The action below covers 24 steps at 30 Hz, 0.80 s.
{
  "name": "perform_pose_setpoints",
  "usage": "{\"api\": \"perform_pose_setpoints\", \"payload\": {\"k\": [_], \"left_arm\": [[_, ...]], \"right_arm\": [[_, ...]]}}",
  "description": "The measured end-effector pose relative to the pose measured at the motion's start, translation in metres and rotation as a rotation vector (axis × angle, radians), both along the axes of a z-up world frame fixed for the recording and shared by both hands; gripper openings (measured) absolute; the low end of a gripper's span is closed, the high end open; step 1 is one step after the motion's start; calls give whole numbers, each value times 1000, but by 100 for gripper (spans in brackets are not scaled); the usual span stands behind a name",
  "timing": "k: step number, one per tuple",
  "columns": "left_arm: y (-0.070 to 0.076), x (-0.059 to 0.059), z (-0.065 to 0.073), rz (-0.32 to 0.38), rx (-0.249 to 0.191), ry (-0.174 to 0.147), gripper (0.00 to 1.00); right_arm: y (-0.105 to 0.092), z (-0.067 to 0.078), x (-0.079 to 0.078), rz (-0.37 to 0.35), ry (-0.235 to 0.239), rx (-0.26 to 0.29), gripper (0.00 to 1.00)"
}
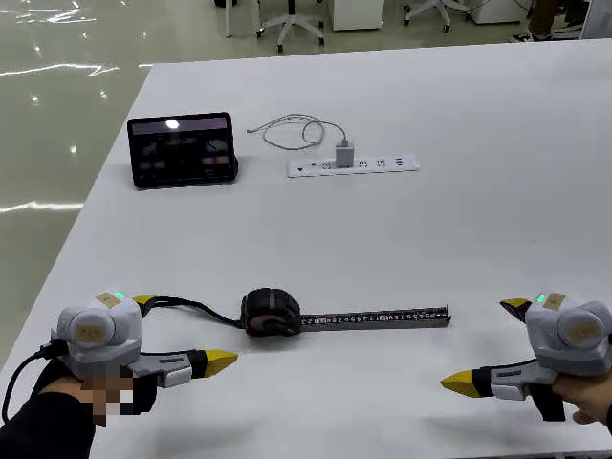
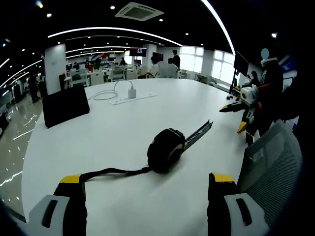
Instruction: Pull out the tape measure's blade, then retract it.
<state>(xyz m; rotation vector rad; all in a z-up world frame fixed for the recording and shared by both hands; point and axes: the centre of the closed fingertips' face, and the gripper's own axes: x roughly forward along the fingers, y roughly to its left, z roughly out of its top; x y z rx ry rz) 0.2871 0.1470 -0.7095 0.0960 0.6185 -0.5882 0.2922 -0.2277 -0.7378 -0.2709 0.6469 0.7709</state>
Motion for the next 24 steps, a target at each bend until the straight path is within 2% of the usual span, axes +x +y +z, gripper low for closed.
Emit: {"api": "perform_pose_setpoints", "payload": {"k": [2,4,7,9,11,13,16,17,21,24], "left_arm": [[0,-7,-3,-6,13,-3,100],[2,-10,-4,0,5,-1,100],[3,-17,0,4,-3,-16,100],[4,-20,1,3,-1,-26,100],[4,-22,0,3,-14,-37,100],[5,-25,-3,6,-15,-40,100],[6,-29,-9,4,-30,-29,100],[7,-31,-9,8,-18,-28,100],[10,-34,-6,17,-23,-40,100],[12,-36,-8,17,-23,-35,100]], "right_arm": [[-4,4,-3,-14,-8,18,100],[-6,10,-4,-20,-36,35,100],[-14,18,-9,-26,-53,35,100],[-18,20,-12,-30,-49,39,100],[-24,22,-13,-29,-77,18,100],[-22,20,-23,-24,-56,18,100],[-25,24,-30,-27,-66,12,100],[-26,24,-35,-27,-65,11,100],[-35,22,-41,-34,-60,8,100],[-37,23,-44,-39,-56,8,100]]}}
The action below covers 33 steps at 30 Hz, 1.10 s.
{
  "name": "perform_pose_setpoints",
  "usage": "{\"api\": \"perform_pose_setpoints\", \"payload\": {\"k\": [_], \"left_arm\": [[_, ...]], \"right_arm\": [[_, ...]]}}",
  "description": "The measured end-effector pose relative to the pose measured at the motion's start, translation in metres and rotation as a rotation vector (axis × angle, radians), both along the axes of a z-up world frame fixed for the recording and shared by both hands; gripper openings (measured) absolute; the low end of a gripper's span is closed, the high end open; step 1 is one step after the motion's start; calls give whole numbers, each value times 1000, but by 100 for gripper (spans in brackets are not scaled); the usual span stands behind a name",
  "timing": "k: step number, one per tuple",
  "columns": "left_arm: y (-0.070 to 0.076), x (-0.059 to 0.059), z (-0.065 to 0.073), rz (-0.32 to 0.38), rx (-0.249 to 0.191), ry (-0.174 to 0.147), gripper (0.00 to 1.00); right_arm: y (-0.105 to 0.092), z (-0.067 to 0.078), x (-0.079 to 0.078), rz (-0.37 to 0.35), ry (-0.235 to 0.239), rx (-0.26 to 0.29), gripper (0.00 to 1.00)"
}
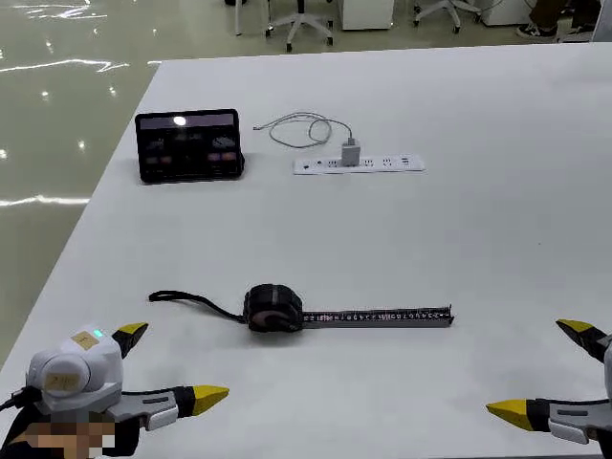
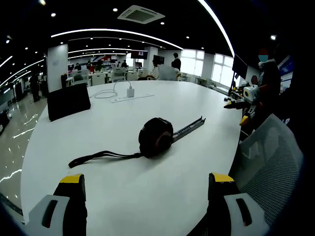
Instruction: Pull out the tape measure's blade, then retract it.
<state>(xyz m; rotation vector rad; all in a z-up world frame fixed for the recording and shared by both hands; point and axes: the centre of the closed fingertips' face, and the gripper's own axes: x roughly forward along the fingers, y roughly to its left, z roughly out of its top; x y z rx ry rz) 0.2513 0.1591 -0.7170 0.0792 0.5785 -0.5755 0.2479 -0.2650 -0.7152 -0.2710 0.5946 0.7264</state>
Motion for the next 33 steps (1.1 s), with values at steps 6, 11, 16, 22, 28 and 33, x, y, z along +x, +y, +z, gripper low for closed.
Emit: {"api": "perform_pose_setpoints", "payload": {"k": [6,11,16,22,28,33], "left_arm": [[5,-1,3,2,-6,1,100],[5,-3,6,2,-5,-6,100],[4,-5,6,-6,-3,-6,100],[1,-8,4,-8,-3,5,100],[-2,-11,4,-6,-9,12,100],[4,-9,6,10,-14,6,100]], "right_arm": [[4,-1,-2,6,7,1,100],[6,3,2,13,-25,-2,100],[7,1,-4,24,-10,-11,100],[-2,-1,-6,11,-4,-6,100],[-7,1,-6,1,-16,0,100],[-5,0,-5,8,-14,-5,100]]}}
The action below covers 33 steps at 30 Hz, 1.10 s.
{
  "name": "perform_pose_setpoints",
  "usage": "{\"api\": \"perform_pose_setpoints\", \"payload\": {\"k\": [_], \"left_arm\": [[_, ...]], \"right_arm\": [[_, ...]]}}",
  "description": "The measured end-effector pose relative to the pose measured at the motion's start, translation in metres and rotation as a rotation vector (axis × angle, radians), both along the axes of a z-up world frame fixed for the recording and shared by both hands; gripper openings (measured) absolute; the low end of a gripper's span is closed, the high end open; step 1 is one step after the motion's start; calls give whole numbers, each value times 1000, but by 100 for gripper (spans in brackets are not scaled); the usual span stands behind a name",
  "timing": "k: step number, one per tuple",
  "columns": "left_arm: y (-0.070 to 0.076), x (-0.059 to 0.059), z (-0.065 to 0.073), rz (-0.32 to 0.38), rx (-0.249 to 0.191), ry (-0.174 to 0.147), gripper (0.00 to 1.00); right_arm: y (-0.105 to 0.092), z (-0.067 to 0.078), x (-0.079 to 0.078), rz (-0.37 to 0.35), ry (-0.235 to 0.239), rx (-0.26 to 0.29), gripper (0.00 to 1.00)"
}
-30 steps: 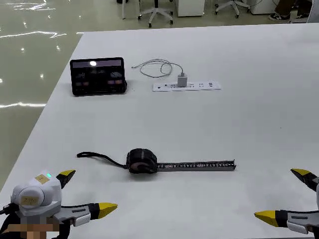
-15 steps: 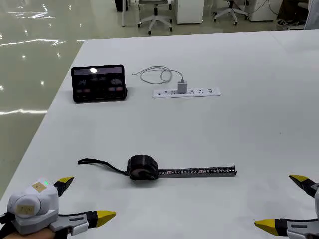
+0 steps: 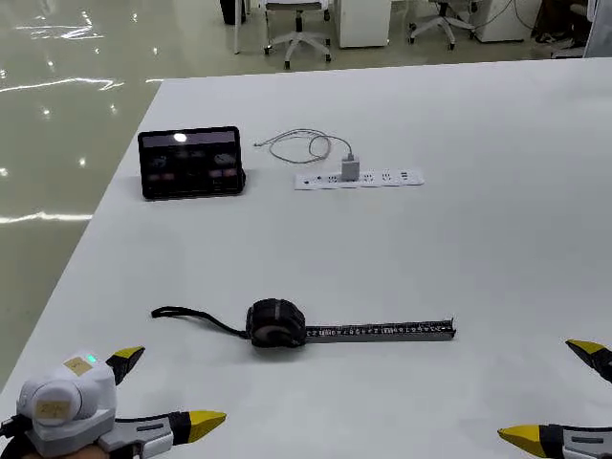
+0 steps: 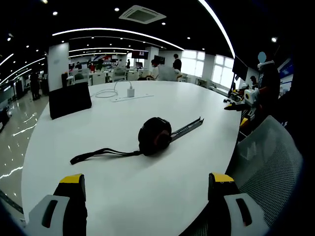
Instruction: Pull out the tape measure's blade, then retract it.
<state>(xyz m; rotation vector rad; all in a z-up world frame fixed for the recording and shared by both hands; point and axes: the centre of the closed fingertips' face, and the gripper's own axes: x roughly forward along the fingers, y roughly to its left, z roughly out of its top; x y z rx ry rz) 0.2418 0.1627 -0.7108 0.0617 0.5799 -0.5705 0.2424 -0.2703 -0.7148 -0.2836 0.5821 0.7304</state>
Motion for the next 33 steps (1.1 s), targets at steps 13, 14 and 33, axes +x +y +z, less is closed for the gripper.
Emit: {"api": "perform_pose_setpoints", "payload": {"k": [13,14,33], "left_arm": [[-12,12,14,14,2,-18,100],[-13,14,14,11,3,-23,100],[-50,39,18,55,27,12,100]], "right_arm": [[6,7,5,20,-10,1,100],[6,8,6,22,-11,0,100],[19,16,29,86,-12,-44,100]]}}
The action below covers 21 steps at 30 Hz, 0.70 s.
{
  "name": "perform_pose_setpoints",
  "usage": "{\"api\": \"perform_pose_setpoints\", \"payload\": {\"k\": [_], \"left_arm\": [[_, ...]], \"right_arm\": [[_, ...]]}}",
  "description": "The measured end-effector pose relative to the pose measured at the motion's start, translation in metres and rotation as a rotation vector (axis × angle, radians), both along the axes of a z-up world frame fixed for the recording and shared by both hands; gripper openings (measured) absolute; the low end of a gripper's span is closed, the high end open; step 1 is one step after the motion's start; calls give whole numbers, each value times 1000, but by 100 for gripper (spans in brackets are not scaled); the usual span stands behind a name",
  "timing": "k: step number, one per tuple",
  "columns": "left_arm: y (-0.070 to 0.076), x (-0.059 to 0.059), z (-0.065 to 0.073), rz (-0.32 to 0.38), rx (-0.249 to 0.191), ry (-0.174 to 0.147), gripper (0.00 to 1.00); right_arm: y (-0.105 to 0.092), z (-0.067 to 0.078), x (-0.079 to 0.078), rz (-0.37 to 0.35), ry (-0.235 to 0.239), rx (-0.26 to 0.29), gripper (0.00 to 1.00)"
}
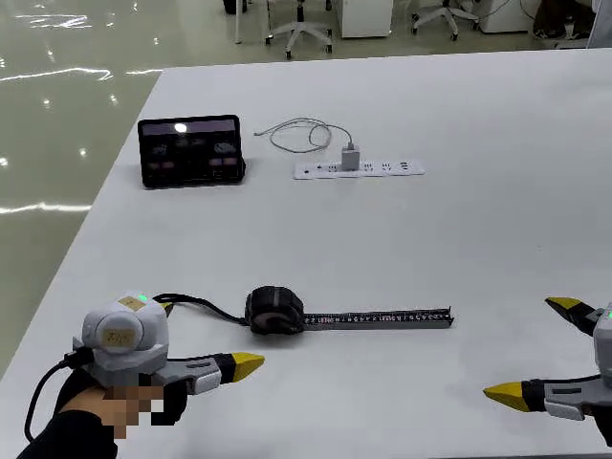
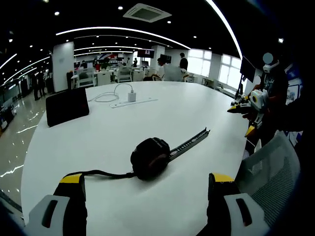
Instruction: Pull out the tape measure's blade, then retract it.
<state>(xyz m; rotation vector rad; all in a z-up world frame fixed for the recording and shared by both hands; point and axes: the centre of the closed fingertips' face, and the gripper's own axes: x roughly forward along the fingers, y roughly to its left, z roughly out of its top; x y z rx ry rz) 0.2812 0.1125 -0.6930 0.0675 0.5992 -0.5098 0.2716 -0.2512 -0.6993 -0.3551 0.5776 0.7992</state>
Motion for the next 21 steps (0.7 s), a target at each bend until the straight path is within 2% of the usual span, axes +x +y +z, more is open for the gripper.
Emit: {"api": "perform_pose_setpoints", "payload": {"k": [5,8,11,14,21], "left_arm": [[-13,2,-2,-4,2,-6,100],[-17,3,-5,-2,20,-5,99],[-19,5,-7,24,29,-9,99],[-17,11,-9,45,73,-23,100],[-23,26,-7,102,42,-31,100]], "right_arm": [[7,-4,0,27,17,-14,100],[9,-8,0,49,26,-29,100],[12,-10,0,72,36,-41,100],[14,-14,2,91,46,-53,100],[20,-24,10,166,73,-110,100]]}}
